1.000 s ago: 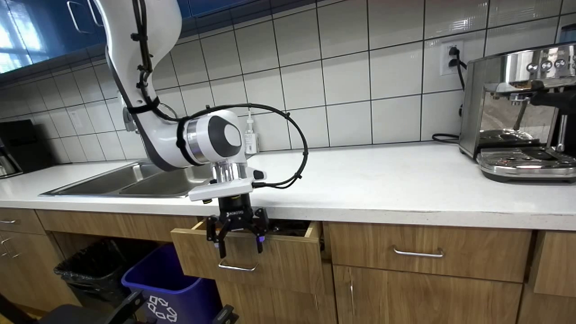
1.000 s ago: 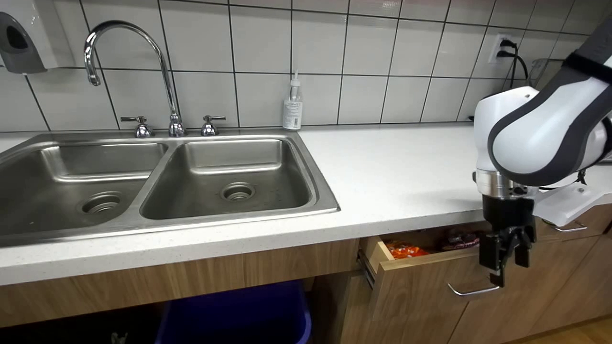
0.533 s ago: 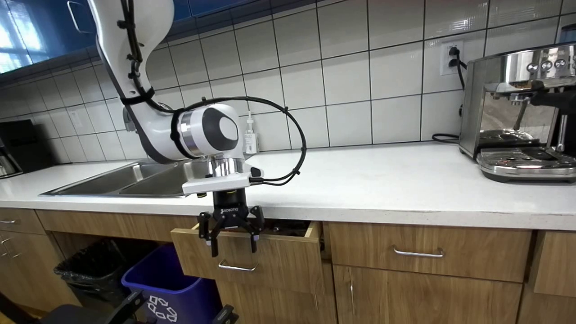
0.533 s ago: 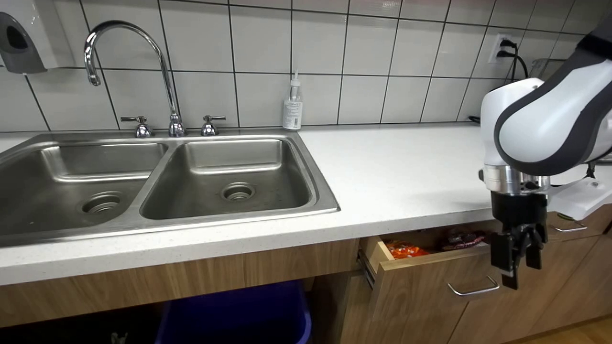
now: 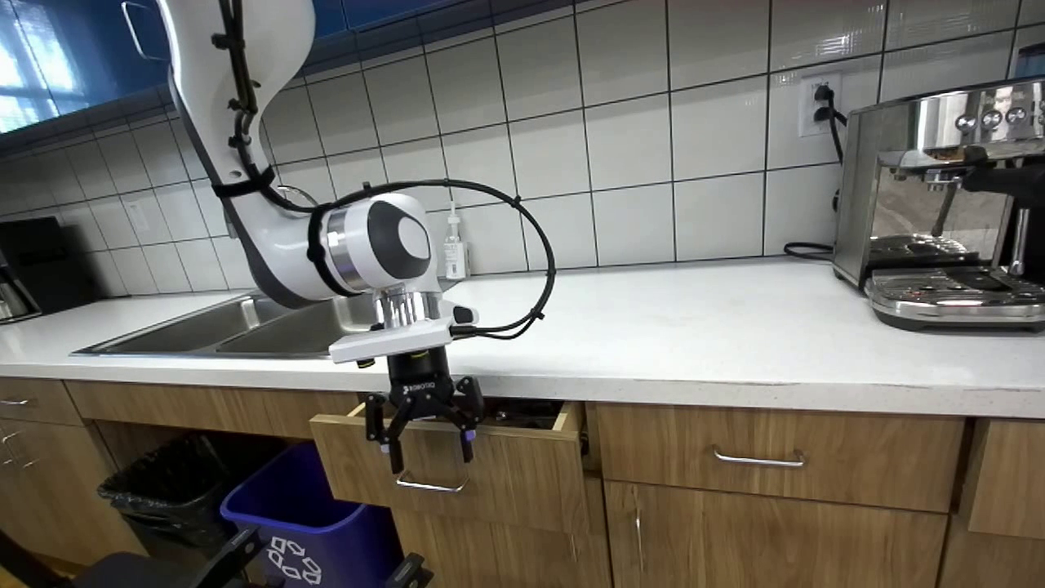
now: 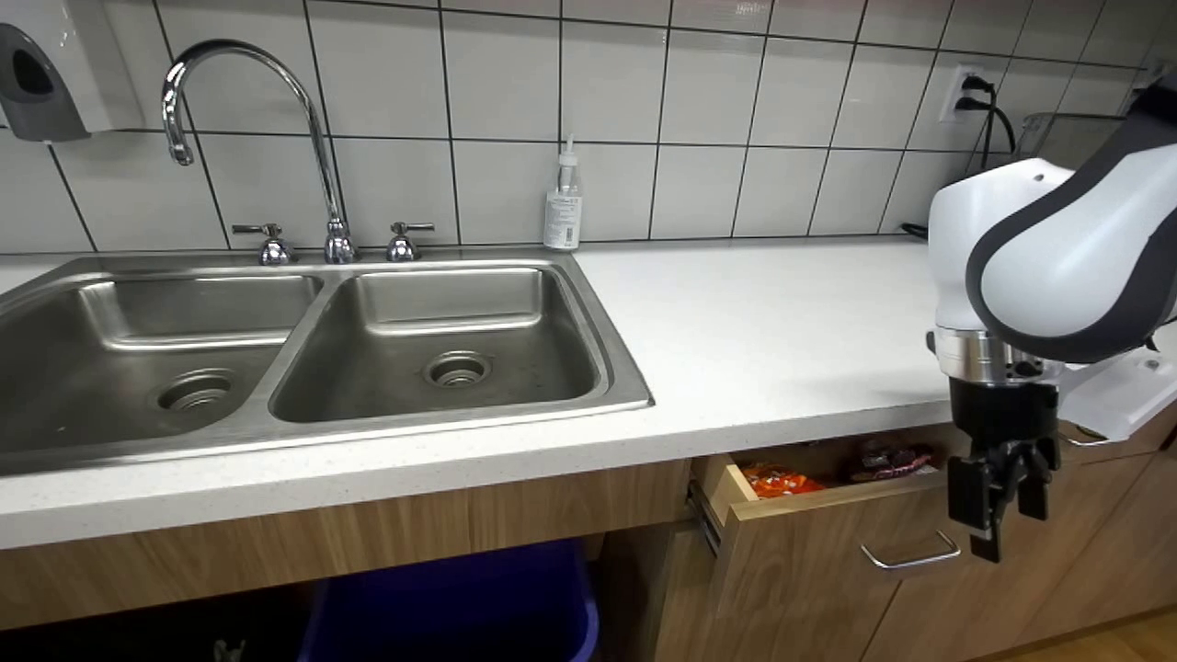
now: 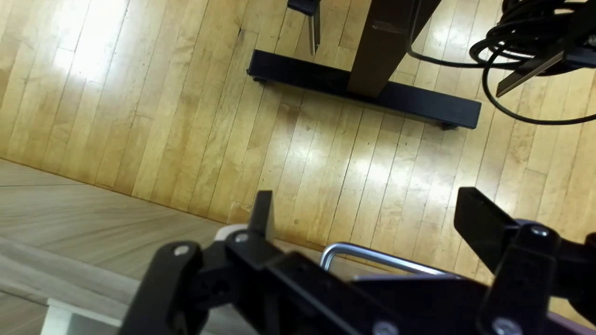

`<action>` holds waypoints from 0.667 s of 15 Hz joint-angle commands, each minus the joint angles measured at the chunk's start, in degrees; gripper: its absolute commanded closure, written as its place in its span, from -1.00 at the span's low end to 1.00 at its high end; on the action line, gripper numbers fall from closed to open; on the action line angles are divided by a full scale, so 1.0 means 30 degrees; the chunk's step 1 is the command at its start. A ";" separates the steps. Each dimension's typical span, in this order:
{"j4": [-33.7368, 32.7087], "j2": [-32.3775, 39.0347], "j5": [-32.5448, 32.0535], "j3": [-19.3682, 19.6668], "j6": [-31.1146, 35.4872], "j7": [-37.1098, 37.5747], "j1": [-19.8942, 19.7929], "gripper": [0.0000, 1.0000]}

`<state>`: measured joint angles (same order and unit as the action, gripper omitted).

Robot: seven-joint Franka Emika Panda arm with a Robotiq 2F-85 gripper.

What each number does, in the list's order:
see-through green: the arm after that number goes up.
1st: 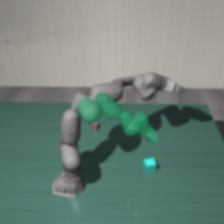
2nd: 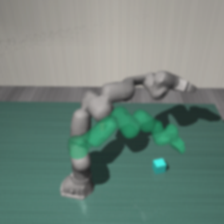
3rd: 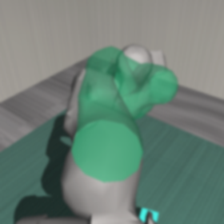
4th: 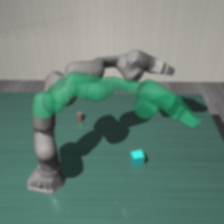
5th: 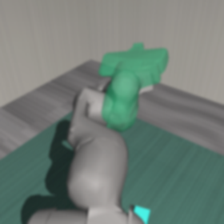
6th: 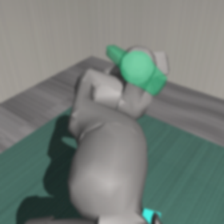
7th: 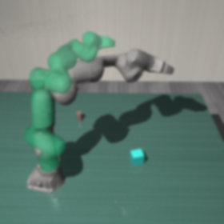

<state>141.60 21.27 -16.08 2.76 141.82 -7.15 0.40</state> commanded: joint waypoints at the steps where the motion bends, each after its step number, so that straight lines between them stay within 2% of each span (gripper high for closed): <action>1: 0.0204 0.0176 -0.1767 0.0891 0.1547 0.2311 0.0823 -1.00; 5: -0.0096 0.0937 -0.2914 0.1649 0.2640 0.4036 0.1430 -1.00; 10: -0.0513 0.1916 -0.2994 0.2479 0.4109 0.5423 0.2085 -1.00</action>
<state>141.45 25.22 -23.70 8.22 151.87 5.14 4.81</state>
